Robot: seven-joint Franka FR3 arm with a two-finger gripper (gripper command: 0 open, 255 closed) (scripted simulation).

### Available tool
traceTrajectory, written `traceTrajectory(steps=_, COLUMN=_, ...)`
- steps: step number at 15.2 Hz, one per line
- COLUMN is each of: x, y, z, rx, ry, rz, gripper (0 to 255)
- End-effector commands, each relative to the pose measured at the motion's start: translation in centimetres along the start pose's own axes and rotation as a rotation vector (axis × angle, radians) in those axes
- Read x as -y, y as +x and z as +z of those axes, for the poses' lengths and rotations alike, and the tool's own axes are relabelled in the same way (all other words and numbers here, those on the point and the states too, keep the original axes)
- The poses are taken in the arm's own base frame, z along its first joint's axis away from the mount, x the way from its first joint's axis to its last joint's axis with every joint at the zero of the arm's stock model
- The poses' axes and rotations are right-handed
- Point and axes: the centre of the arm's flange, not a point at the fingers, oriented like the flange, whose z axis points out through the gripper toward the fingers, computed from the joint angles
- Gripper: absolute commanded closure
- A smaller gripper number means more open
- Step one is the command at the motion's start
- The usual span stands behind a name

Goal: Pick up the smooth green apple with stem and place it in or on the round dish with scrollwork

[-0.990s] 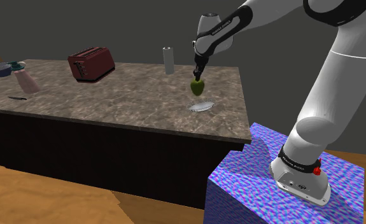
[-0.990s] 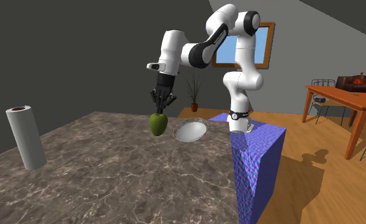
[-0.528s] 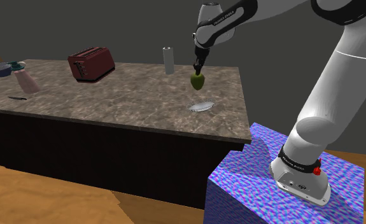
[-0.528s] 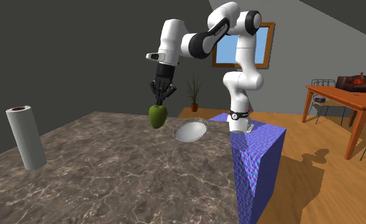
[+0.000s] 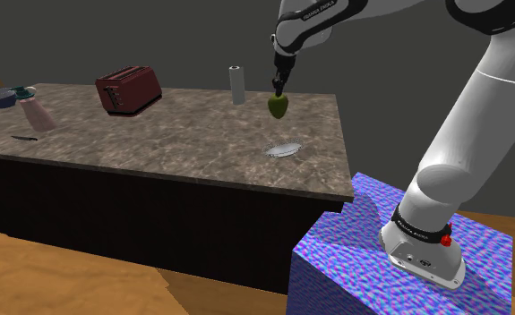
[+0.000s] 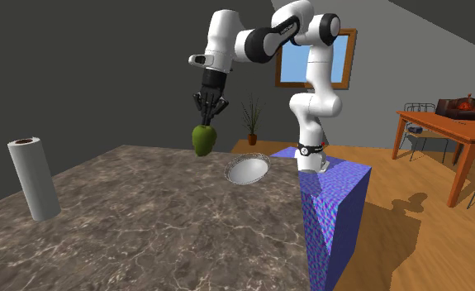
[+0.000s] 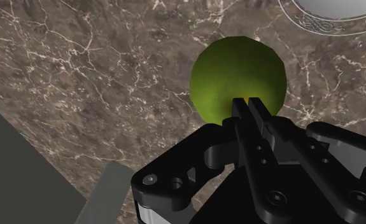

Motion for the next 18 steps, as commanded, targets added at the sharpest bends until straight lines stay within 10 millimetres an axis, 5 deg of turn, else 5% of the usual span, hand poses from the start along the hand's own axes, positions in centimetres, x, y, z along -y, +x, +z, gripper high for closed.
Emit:
traceTrajectory(steps=1, x=-0.1, y=0.3, z=-1.2, rx=0.0, ry=0.0, rz=0.0, gripper=255)
traceTrajectory(steps=5, x=-0.3, y=0.6, z=-2.8, rx=0.0, ry=0.0, rz=0.0, gripper=255)
traceTrajectory(steps=18, x=12.0, y=-7.1, z=-13.6, rx=0.0, ry=0.0, rz=0.0, gripper=255)
